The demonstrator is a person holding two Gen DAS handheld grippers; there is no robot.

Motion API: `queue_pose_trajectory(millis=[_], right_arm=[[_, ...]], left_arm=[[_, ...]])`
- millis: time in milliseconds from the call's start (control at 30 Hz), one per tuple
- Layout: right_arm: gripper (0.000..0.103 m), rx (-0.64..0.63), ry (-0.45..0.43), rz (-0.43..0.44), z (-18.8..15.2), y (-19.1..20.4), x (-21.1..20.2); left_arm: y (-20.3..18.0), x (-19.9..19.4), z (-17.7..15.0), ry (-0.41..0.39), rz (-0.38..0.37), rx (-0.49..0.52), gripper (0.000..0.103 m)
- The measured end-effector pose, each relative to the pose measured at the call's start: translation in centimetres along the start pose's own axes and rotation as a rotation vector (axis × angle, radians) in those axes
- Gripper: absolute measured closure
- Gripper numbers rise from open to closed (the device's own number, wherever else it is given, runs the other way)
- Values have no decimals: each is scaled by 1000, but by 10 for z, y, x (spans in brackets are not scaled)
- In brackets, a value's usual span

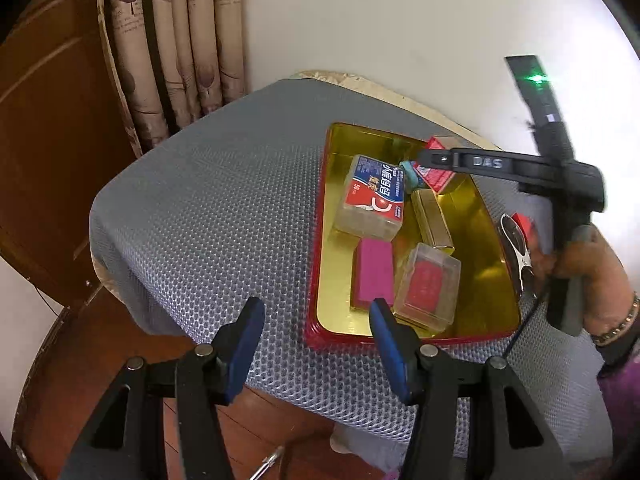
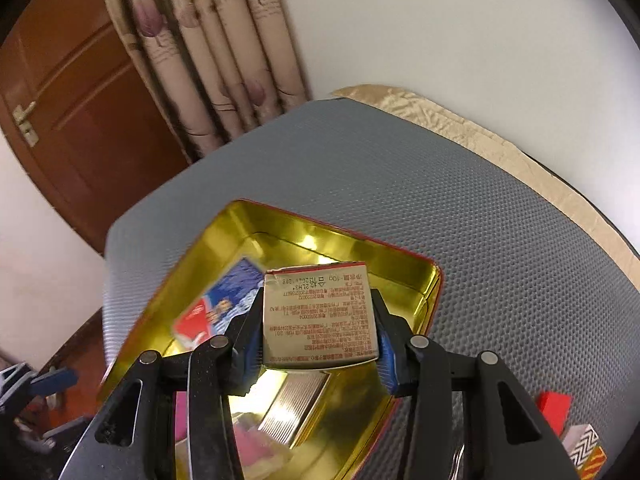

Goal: Organize rigid objects
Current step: 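Lower the clear case into the tin with the left tool while the right places the tan box, then grasp the metal clip with the left tool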

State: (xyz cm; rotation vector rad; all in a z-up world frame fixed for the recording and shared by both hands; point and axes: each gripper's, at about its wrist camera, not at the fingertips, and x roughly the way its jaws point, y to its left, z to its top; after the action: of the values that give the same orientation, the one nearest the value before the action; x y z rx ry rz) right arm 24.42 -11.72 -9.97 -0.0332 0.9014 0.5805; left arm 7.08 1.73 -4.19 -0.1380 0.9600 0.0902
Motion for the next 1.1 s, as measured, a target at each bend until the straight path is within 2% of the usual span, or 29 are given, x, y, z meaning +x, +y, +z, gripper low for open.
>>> queue_pose_trajectory(millis=[233, 300, 333, 433, 500, 533, 600, 667, 700, 733, 833, 1000, 1100], right_arm=[[58, 25, 8, -44, 3, -6, 14], [47, 49, -5, -29, 2, -10, 11], [46, 56, -16, -2, 2, -11, 9], [45, 82, -107, 16, 0, -14, -17], [45, 100, -203, 10, -11, -17, -53], [44, 102, -236, -16, -19, -19, -69], [30, 111, -314, -131, -50, -30, -115], [20, 129, -353, -243, -81, -46, -147], [19, 144, -358, -329, -107, -61, -168], [19, 152, -349, -374, -121, -71, -178], [19, 189, -252, -581, -182, -113, -205], [19, 289, -155, -693, -265, -160, -230], [19, 317, -135, -703, -294, -168, -234]], left_arm=[[0, 6, -1, 35, -17, 9, 47], [-1, 6, -2, 38, -8, 9, 47], [-1, 6, -2, 40, -6, 10, 47], [-2, 4, -4, 20, 7, 19, 47], [-5, 1, -5, 0, 26, 38, 47], [-7, -1, -5, -11, 32, 50, 47], [-12, -7, -9, -38, 39, 73, 47], [-17, -12, -11, -66, 44, 103, 47], [-20, -15, -12, -77, 42, 118, 47], [-24, -17, -13, -90, 35, 136, 47], [-41, -26, -19, -115, -31, 213, 47], [-83, -39, -33, -57, -198, 350, 47], [-111, -44, -34, 0, -301, 397, 47]])
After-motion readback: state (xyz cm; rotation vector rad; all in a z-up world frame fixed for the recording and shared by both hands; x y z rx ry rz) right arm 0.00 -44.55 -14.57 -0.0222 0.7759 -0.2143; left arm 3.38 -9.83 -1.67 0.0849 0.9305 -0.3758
